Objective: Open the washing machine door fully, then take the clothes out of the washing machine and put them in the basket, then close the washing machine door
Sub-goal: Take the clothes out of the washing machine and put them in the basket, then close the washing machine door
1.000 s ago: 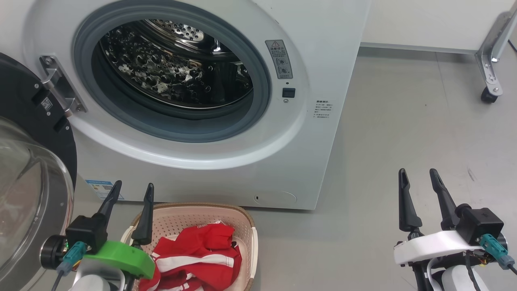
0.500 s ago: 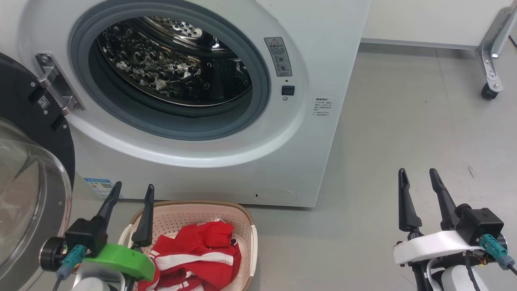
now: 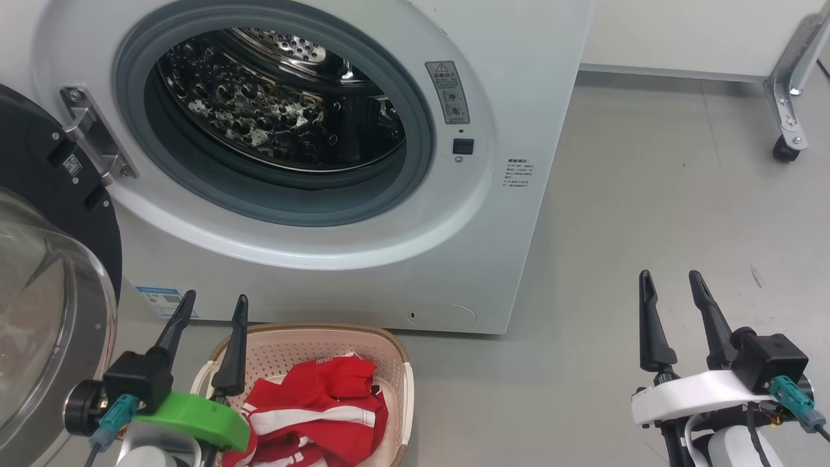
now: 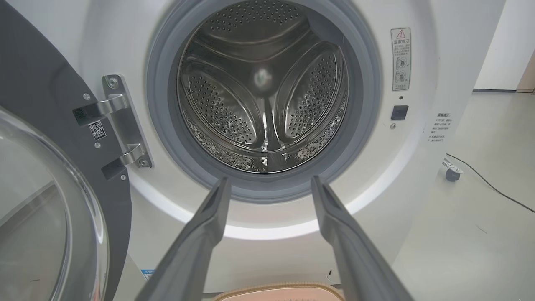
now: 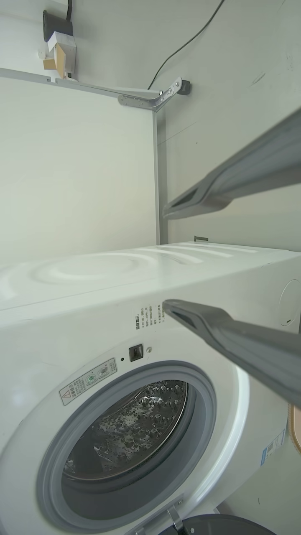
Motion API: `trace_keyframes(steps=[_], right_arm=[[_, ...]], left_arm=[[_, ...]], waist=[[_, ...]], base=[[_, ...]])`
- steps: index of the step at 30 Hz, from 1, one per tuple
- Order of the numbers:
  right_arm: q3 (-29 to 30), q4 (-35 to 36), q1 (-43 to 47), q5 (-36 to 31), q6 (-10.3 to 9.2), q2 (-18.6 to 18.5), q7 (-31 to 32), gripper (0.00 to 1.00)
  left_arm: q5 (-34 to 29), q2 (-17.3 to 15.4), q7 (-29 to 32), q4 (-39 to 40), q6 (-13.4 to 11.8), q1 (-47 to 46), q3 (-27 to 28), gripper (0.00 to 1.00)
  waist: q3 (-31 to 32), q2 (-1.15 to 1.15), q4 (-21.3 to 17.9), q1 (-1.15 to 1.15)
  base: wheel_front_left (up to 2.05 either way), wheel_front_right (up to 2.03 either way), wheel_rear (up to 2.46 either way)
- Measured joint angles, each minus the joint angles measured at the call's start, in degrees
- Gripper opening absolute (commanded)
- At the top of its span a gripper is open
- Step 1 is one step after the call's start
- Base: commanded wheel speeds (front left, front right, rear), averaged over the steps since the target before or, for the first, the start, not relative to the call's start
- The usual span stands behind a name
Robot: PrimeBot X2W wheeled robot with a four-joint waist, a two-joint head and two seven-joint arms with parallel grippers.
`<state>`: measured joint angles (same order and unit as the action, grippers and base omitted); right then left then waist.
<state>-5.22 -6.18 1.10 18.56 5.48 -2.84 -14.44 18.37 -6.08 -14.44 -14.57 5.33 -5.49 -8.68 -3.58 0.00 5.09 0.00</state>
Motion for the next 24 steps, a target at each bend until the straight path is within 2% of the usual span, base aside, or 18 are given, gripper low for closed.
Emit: trace_keyframes(steps=[13,24], right_arm=[[-0.10,-0.05,0.00,0.00,0.02,0.01,0.00,1.00],[-0.15,-0.12,-0.01,0.00,0.02,0.03,0.00,1.00]], left_arm=[[-0.01,0.03,0.00,0.21,0.09,1.18,0.07,1.00],[-0.01,0.11,0.00,0.20,0.49,1.45,0.25,1.00]], waist=[[0.37,0.00,-0.14,0.00],[0.29,0.00,-0.25,0.00]], base=[[-0.04,0.04,0.00],[-0.42,0.42,0.00]])
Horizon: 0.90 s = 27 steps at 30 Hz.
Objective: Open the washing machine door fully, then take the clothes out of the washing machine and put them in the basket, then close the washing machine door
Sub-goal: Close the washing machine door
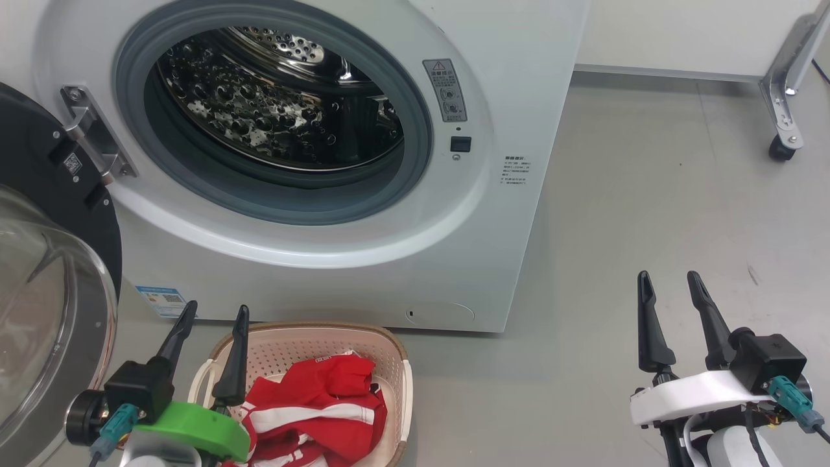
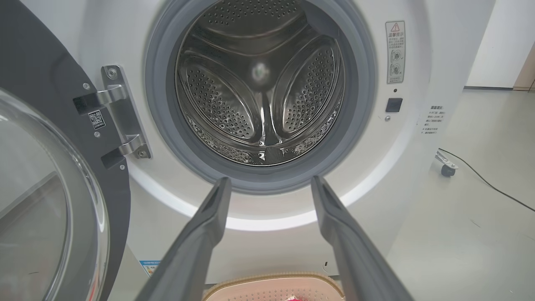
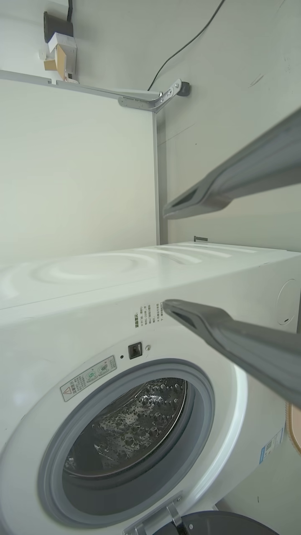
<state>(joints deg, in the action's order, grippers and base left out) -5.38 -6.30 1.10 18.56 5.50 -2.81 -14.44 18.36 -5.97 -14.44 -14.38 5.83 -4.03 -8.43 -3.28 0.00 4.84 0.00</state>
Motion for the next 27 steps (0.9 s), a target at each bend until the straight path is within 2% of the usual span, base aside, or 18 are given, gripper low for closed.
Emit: trace_keyframes(steps=[11,27], right_arm=[[-0.01,-0.15,0.00,0.00,0.32,0.02,0.00,1.00],[-0.04,-0.22,0.00,0.00,0.46,0.05,0.00,1.00]], left_arm=[[0.00,0.05,0.00,0.00,0.00,0.01,0.63,1.00],[-0.70,0.02,0.00,0.68,0.00,0.01,1.55,1.00]], waist=[[0.30,0.00,-0.07,0.00],[0.29,0.00,-0.06,0.00]], base=[[-0.86,0.86,0.00],[-1.23,1.23,0.00]])
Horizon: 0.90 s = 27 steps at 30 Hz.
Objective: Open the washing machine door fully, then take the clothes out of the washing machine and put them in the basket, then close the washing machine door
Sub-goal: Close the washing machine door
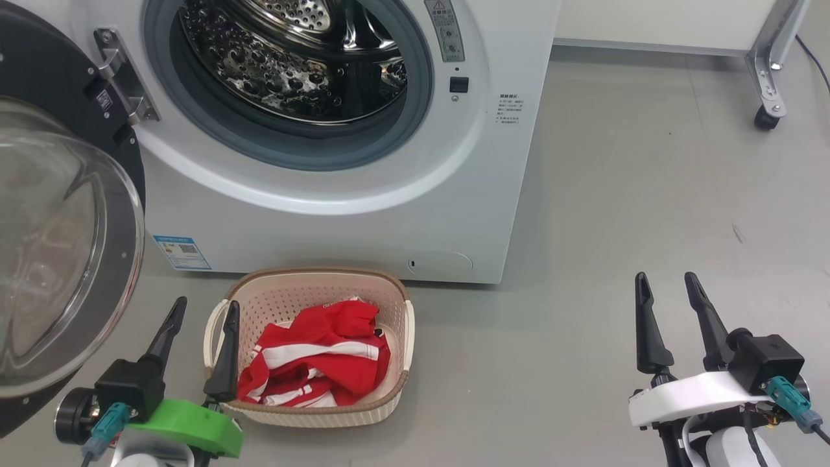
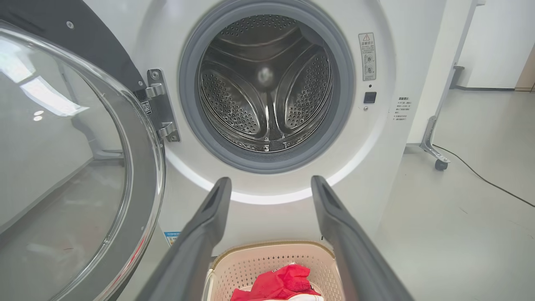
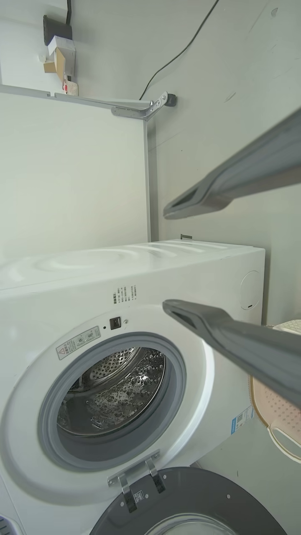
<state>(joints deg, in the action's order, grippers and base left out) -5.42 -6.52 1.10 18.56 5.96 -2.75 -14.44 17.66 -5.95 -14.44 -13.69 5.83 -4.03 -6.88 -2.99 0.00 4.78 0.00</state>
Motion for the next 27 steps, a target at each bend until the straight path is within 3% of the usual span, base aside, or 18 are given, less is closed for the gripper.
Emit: trace_keyframes(steps=[14,27], right_arm=[[-0.32,-0.40,0.00,0.00,0.02,0.02,0.00,1.00],[-0.36,-0.42,0.00,-0.01,0.03,0.09,0.00,1.00]], left_arm=[[-1.05,0.00,0.00,-0.04,0.00,0.55,0.00,1.00],[-1.04,0.08,0.00,0.03,0.00,0.57,0.49,1.00]], waist=[[0.34,0.00,0.34,0.00],[0.16,0.00,0.35,0.00]], base=[[-0.76,0.76,0.00],[-0.21,0.21,0.00]])
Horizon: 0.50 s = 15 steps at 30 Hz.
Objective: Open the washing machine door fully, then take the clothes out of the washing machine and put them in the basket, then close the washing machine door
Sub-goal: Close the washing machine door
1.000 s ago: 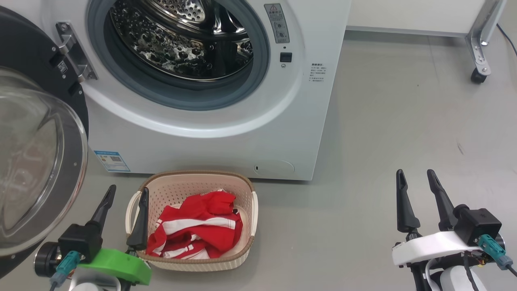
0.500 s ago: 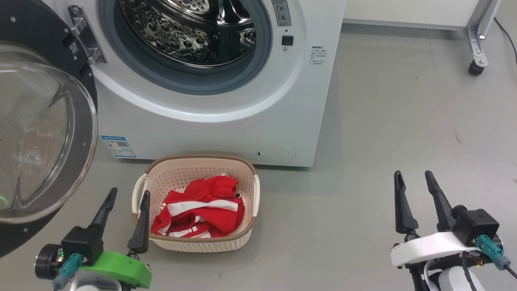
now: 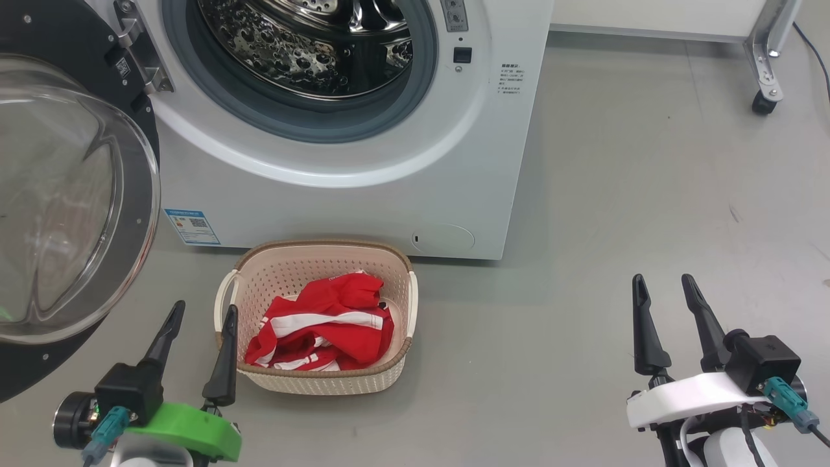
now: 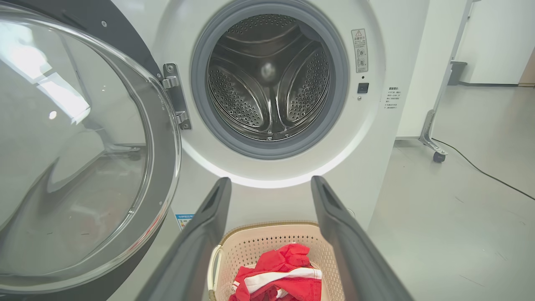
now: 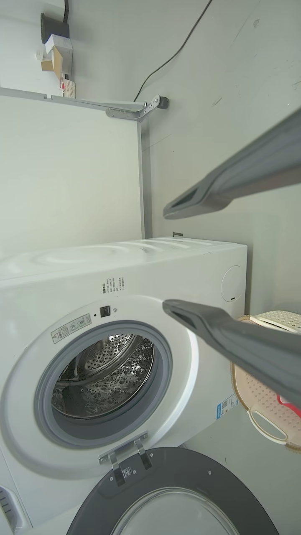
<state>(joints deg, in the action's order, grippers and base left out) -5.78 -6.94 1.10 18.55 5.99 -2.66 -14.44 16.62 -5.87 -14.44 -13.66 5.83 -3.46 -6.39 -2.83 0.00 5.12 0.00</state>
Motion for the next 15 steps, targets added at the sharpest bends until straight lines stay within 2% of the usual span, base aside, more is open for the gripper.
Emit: trace_keyframes(steps=[15], right_arm=[[0.15,-0.25,0.00,0.00,0.00,0.00,0.00,1.00]], left_arm=[[-0.03,0.49,0.00,-0.10,0.00,0.00,0.01,1.00]], waist=[[0.28,0.00,0.16,0.00]], base=[[0.00,0.00,0.00]])
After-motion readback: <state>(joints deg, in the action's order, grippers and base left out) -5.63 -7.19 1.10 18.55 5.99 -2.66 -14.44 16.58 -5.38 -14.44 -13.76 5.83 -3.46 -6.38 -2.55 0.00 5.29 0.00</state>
